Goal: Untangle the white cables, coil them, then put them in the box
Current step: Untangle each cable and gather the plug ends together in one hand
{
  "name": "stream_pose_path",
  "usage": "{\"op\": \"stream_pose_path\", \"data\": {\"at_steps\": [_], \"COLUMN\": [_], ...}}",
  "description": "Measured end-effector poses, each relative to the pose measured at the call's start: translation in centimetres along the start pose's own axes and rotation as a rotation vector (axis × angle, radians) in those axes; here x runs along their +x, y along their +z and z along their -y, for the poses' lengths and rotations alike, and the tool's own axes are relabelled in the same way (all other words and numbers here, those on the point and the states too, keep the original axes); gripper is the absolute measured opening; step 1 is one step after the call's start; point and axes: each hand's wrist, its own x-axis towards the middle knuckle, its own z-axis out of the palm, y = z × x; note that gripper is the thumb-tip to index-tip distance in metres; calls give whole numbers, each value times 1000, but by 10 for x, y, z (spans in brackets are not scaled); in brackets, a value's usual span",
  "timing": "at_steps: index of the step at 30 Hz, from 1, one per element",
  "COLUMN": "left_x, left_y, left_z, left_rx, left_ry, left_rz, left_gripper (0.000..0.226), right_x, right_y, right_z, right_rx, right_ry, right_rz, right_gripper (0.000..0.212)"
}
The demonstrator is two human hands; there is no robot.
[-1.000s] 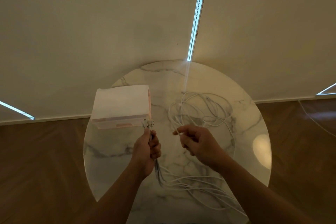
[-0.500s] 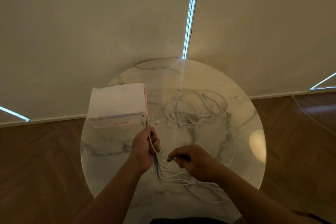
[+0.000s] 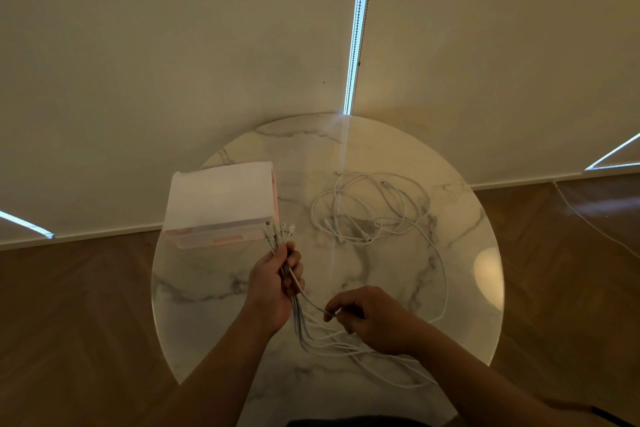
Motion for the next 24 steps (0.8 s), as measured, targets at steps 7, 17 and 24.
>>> {"op": "stream_pose_path", "data": {"at_steps": [7, 17, 24], "left_x": [0, -5, -3], "left_y": [4, 11, 8], "left_z": [-1, 3, 2], "left_rx": [-20, -67, -17], "left_ry": [37, 48, 117], "left_rz": [-31, -60, -67], "left_gripper": [28, 27, 29], "right_x": [0, 9, 17], "right_y": [5, 22, 33], "right_z": [-4, 7, 22], "right_rx": [11, 70, 27], "right_ry": [56, 105, 52], "right_rz": [-42, -122, -61], "right_gripper": [19, 28, 28]}}
